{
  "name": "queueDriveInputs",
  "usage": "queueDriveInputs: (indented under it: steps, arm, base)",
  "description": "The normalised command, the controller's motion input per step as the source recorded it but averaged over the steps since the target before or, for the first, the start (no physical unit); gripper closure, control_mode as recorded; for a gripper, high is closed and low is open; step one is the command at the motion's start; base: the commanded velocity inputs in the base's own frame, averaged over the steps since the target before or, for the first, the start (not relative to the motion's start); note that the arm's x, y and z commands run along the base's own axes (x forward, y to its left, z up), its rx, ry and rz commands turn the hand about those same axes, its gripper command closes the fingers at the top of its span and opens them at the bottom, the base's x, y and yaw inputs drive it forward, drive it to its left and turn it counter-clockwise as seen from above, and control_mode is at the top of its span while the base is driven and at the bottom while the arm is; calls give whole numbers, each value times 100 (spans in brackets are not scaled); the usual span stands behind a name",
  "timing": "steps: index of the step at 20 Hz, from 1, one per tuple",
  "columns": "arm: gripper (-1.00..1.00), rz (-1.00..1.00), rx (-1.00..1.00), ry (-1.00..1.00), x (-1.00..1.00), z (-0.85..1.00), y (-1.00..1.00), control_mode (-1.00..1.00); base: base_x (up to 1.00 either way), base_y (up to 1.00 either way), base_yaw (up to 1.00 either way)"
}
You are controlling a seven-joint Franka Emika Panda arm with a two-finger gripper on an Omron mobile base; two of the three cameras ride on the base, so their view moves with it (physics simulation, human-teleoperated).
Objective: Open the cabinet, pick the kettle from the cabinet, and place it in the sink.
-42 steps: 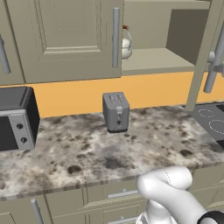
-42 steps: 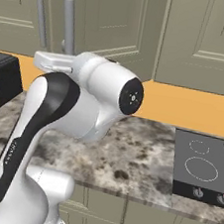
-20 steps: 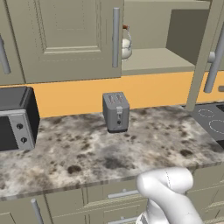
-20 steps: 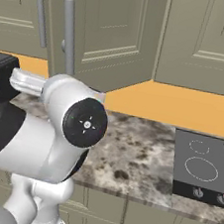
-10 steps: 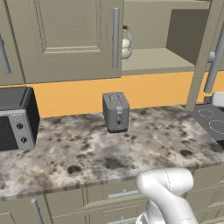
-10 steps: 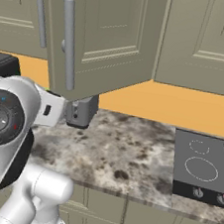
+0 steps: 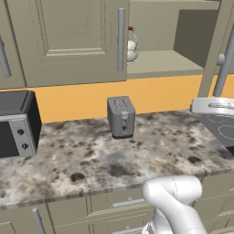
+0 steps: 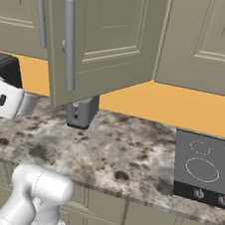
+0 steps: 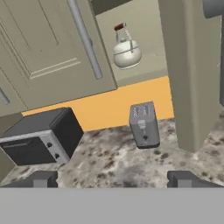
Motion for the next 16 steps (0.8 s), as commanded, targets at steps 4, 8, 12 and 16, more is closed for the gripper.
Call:
queueDriveInputs:
  steps: [4, 8, 12, 16]
  arm:
    - [-100, -20, 0, 1, 4, -1, 54, -100]
    - [-100, -29, 0, 0, 27, -7, 45, -100]
    - [-100, -32, -2, 0, 39, -6, 24, -100]
    - [-100, -20, 0, 0, 36, -2, 16, -100]
  base:
    - [0, 0, 0]
    - [0, 0, 0]
    - [0, 0, 0]
    - [0, 0, 0]
